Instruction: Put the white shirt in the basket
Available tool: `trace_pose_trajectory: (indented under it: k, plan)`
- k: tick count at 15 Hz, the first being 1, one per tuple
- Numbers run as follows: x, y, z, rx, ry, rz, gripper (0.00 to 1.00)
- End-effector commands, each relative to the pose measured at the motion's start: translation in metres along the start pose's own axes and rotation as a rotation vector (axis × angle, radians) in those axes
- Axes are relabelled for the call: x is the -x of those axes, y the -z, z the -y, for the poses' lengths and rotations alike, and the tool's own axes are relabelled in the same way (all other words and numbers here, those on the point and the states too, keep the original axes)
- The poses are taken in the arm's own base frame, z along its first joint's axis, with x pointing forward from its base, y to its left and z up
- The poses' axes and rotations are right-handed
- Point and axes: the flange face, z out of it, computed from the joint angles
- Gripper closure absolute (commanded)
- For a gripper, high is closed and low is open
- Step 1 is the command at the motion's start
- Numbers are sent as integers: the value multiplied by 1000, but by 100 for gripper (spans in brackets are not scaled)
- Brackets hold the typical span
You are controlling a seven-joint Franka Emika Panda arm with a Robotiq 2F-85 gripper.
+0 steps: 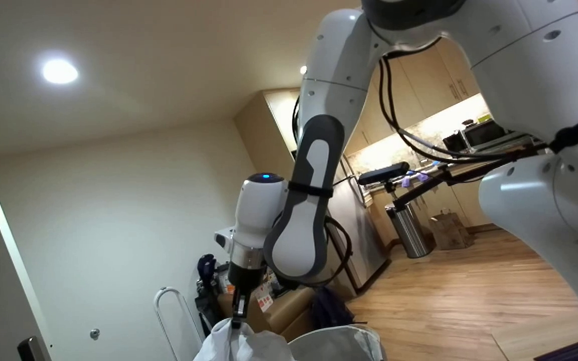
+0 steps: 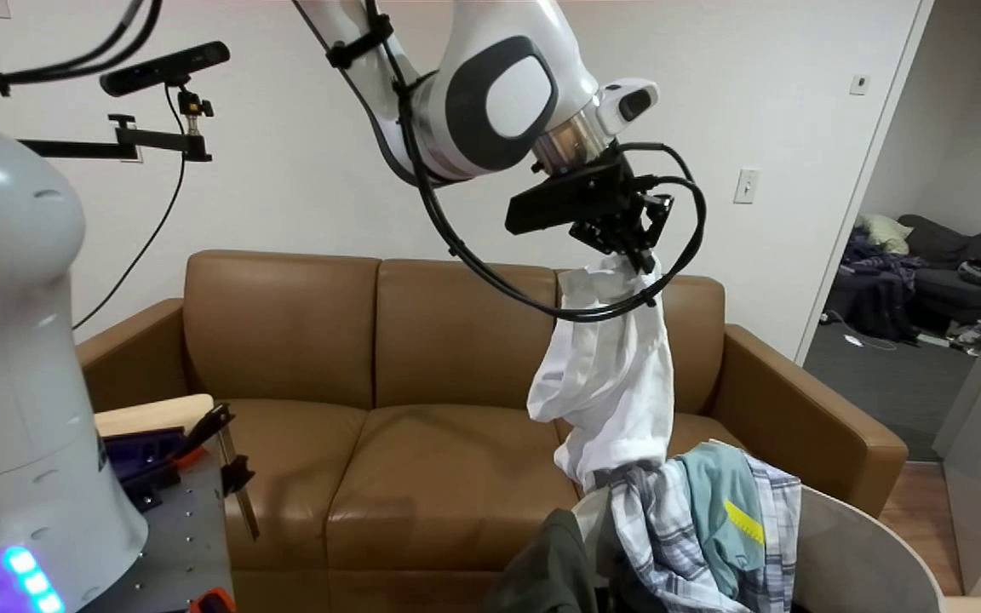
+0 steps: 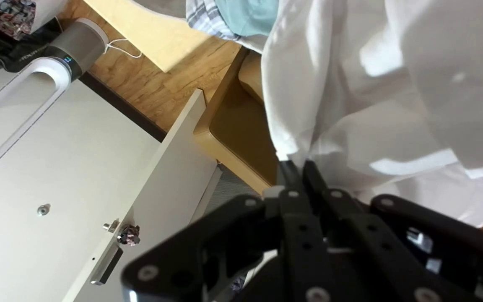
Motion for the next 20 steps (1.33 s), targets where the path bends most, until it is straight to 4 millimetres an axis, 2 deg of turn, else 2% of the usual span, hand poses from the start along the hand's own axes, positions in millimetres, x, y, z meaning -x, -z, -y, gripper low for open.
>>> trace_pose_trajectory:
  k: [1,3,4,5,6,8,10,12,14,16,17,19,20]
  plan:
    - [-1,55,-69,89,-69,-70,96]
    - [18,77,-111,150,-180,-81,96]
    - [27,95,-132,193,-212,-79,96]
    - [44,108,-152,211,-256,-75,96]
    - [56,115,-164,226,-277,-57,96]
    - [76,106,-177,229,-325,0,96]
    - [92,79,-166,189,-335,68,96]
    - [102,54,-136,109,-333,92,96]
    - [111,29,-97,18,-333,129,96]
    - [119,10,-68,-63,-333,175,96]
    - [122,3,-59,-94,-339,195,96]
    - [137,-7,-54,-87,-373,224,97]
    - [127,-2,-51,-90,-369,213,97]
